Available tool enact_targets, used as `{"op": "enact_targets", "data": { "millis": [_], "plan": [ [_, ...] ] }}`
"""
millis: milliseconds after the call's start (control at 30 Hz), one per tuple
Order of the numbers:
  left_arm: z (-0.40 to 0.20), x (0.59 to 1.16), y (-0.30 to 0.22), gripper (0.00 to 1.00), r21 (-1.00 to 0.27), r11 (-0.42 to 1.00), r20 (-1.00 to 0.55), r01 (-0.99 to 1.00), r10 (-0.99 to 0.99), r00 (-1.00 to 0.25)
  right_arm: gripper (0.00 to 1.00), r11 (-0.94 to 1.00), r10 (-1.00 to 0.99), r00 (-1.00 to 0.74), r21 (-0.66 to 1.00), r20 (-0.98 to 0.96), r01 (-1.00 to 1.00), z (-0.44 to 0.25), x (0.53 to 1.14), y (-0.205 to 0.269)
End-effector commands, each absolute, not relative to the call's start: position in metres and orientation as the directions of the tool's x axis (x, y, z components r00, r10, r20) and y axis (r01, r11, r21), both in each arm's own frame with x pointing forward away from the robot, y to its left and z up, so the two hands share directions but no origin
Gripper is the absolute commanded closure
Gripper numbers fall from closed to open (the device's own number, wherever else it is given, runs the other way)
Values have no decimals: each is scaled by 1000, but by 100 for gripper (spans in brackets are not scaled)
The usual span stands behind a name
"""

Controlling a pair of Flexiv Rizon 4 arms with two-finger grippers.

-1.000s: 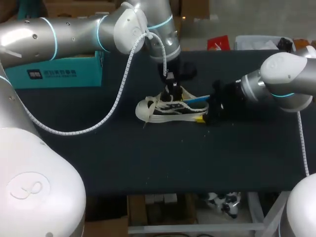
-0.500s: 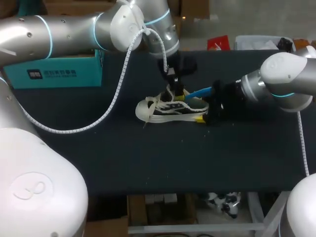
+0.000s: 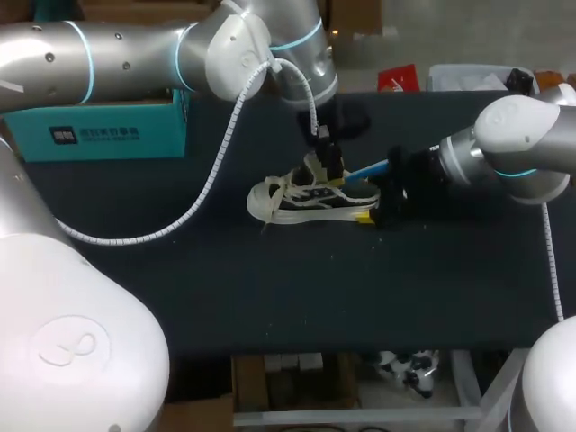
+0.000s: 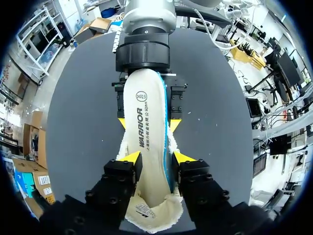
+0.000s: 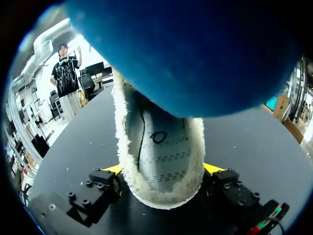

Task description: Open the shoe tongue, take the insole out of the shoe, put the insole back into the shoe, and pack the shoe into the shoebox

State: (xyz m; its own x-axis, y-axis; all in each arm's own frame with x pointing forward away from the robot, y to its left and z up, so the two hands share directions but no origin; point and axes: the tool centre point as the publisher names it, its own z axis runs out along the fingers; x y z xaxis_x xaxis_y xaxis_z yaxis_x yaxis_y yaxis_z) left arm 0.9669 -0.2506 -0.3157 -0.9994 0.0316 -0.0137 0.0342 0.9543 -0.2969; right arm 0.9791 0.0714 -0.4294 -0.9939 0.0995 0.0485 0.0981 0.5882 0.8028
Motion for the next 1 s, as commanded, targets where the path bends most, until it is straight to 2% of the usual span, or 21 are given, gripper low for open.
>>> {"op": "enact_targets", "data": {
  "millis": [33, 233, 700, 833, 900, 967, 1000],
  "plan": [
    [-316, 960, -254, 62, -302, 953, -36, 35, 25, -999, 100, 587, 99, -994, 804, 49, 98, -434, 979, 71],
    [-317, 955, -263, 64, -291, 955, -120, -47, -85, -989, 100, 587, 99, -994, 804, 49, 98, -434, 979, 71],
    [-328, 965, -277, 58, -299, 945, -220, -128, -199, -955, 100, 587, 99, -994, 804, 49, 98, -434, 979, 71],
    [-331, 976, -277, 61, -304, 941, -231, -147, -223, -947, 100, 587, 99, -994, 804, 49, 98, -434, 979, 71],
    [-333, 981, -277, 68, -308, 940, -226, -148, -223, -948, 100, 587, 99, -994, 804, 49, 98, -434, 979, 71],
    [-334, 984, -276, 100, -314, 937, -224, -154, -231, -947, 100, 587, 99, -994, 804, 49, 98, -434, 979, 71],
    [-335, 985, -275, 100, -314, 937, -223, -153, -230, -947, 100, 587, 99, -994, 804, 49, 98, -434, 979, 71]
  ]
}}
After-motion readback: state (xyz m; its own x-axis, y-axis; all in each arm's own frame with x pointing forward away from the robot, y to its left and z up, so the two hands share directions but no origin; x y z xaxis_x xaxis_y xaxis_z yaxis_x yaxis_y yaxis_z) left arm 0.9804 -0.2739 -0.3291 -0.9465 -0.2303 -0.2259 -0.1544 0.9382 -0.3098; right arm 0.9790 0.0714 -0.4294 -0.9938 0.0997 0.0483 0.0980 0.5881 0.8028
